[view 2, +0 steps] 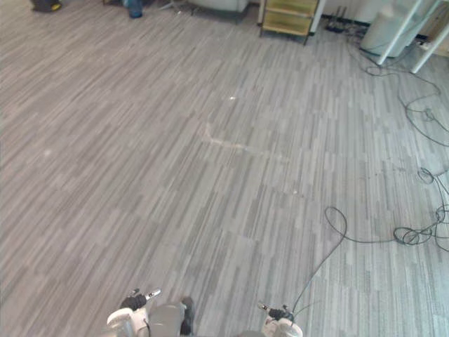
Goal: Pick up cushions and gather them together orderly.
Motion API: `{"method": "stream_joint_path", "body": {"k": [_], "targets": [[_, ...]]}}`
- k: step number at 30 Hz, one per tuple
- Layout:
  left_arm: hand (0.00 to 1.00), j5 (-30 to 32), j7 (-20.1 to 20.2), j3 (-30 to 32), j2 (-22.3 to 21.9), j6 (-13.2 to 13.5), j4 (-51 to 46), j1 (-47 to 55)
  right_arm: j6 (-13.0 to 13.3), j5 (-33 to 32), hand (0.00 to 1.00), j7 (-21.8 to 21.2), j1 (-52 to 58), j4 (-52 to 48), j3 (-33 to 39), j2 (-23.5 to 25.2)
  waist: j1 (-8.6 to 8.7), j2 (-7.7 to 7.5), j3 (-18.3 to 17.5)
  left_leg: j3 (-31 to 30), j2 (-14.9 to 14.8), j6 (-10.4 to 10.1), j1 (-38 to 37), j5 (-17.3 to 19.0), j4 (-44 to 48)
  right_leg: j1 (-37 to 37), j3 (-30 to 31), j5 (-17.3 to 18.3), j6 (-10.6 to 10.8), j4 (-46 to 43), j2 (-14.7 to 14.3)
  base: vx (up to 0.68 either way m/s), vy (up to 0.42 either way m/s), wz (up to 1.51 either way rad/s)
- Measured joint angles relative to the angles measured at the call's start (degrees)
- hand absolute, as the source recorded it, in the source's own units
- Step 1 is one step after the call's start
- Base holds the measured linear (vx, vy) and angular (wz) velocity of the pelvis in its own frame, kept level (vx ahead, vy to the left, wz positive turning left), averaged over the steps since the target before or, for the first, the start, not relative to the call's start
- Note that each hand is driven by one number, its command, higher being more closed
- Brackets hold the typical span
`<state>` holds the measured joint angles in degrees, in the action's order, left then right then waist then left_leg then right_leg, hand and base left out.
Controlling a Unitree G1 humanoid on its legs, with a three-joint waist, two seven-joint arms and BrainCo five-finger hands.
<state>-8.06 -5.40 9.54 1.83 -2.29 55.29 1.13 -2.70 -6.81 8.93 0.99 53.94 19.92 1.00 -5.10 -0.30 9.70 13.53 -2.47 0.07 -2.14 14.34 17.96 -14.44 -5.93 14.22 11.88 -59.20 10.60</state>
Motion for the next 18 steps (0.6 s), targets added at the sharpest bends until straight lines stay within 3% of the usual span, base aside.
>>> {"method": "stream_joint_path", "body": {"k": [2,3,5,6,7,8,9,10,11,12,13,14,17,18], "targets": [[0.00,-0.1,0.0,0.0,-0.6,0.1,0.1,-0.5,0.0,0.0,0.00,0.0,0.0,-0.8,0.0,0.4,0.05,-0.30,0.0,0.5,-0.3,0.0,-4.7,0.0,-4.3,-3.0,-5.0,0.9,-4.1,3.7,1.9,0.42,0.017,0.08],[0.00,-0.4,0.0,0.0,-1.0,0.1,0.1,-0.7,0.1,0.0,0.00,0.0,-0.2,-0.8,0.2,0.4,0.36,-0.35,0.0,1.0,-0.7,-0.1,-7.5,0.0,-7.7,-4.6,-7.6,1.4,-5.7,9.7,2.2,0.44,-0.047,0.11],[0.00,-0.5,0.0,-0.1,-1.2,0.2,0.4,-1.1,0.4,-0.1,0.00,0.0,-0.6,-0.7,0.3,0.1,0.98,-0.38,0.1,1.1,-1.3,-0.1,-9.6,0.0,-10.1,-7.0,-8.6,0.1,-7.3,18.8,1.6,0.45,-0.131,0.15],[0.00,-0.5,-0.1,-0.2,-0.7,0.2,1.3,-0.6,0.5,-0.1,0.00,0.0,-1.2,0.1,0.7,-0.3,2.03,-0.50,0.0,0.5,-1.3,-0.8,-11.1,0.4,-11.2,-7.6,-5.5,-5.1,-8.0,30.5,-1.1,0.45,-0.197,0.19],[0.00,-0.5,-0.1,-0.2,-0.5,0.2,1.5,-0.6,0.5,-0.1,0.00,0.0,-1.0,0.9,0.7,-0.4,2.18,-0.74,0.1,-0.2,-1.0,-1.2,-11.3,0.6,-11.3,-7.4,-3.8,-7.6,-8.5,33.6,-1.7,0.59,-0.298,0.28],[0.00,-0.4,-0.1,0.7,-0.5,0.2,1.9,-0.8,0.3,-0.3,0.00,-0.1,-0.9,2.9,1.7,-1.2,2.49,-1.45,0.4,-2.7,-0.7,-2.9,-13.8,1.7,-10.3,-7.5,-1.2,-10.6,-11.3,32.2,-2.7,0.52,-0.286,0.04],[0.00,-0.4,-0.1,1.3,-1.6,0.2,1.9,-0.2,0.3,-0.3,0.00,-0.1,-1.2,3.1,2.4,-2.4,2.27,0.45,-0.2,-3.3,-2.5,-3.1,-13.3,1.7,-6.1,-7.3,-2.2,-7.9,-12.2,30.4,-3.6,0.43,-0.242,-0.05],[0.00,-0.5,-0.1,1.8,-2.0,0.2,1.5,0.1,0.2,-0.2,0.00,-0.1,-1.2,3.1,2.4,-2.9,2.26,1.07,-0.5,-3.7,-3.2,-3.1,-11.4,1.7,-2.0,-7.0,-2.5,-6.8,-12.3,30.1,-3.9,0.52,-0.269,-0.12],[0.00,-0.6,-0.2,3.2,-3.0,0.2,0.9,0.1,0.1,-0.1,0.00,-0.1,-0.9,3.0,2.2,-3.4,2.43,2.81,0.1,-5.5,-6.1,-5.6,-4.4,-0.4,14.6,-4.3,-3.3,-4.1,-13.0,30.7,-5.3,0.42,-0.208,0.04],[0.00,-0.6,-0.1,3.7,-3.1,0.2,0.6,0.1,0.1,-0.5,0.00,-0.1,-0.8,2.9,2.5,-3.4,2.43,3.21,0.3,-6.2,-7.2,-6.2,-2.1,-2.4,19.6,-3.3,-3.4,-3.4,-13.1,30.9,-5.9,0.63,-0.291,0.01],[0.00,-1.1,-0.1,4.9,-3.7,0.2,-0.3,0.2,0.0,-0.5,0.00,0.2,-1.0,2.8,2.0,-3.4,2.03,4.19,0.8,-6.9,-10.2,-6.8,3.4,-7.2,33.1,0.4,-3.7,-1.8,-14.5,31.7,-7.5,0.53,-0.196,-0.15],[0.00,-1.1,0.0,5.0,-3.5,0.3,-1.1,0.1,0.0,-0.6,0.00,0.4,-0.9,3.0,1.1,-3.4,1.64,4.07,1.5,-5.8,-11.8,-6.2,7.8,-5.1,41.3,5.6,-3.9,0.3,-15.4,33.3,-8.3,0.53,-0.178,-0.15],[0.00,-1.1,0.4,4.0,-2.6,0.5,-3.0,0.2,-0.1,-1.1,0.00,0.5,-0.8,3.0,-0.3,-2.4,1.32,2.26,1.7,-0.4,-11.5,-5.1,15.1,-1.4,38.9,13.8,-4.5,1.5,-15.3,39.7,-8.2,0.49,-0.136,0.01],[0.00,-1.1,0.5,3.5,-2.6,0.7,-4.1,0.1,-0.1,-2.3,0.00,0.6,-1.2,3.0,-0.2,-2.0,0.92,1.79,1.7,3.2,-9.7,-4.1,19.2,-0.7,28.7,17.4,-4.4,1.4,-14.8,44.0,-8.1,0.58,-0.053,-0.02]]}}
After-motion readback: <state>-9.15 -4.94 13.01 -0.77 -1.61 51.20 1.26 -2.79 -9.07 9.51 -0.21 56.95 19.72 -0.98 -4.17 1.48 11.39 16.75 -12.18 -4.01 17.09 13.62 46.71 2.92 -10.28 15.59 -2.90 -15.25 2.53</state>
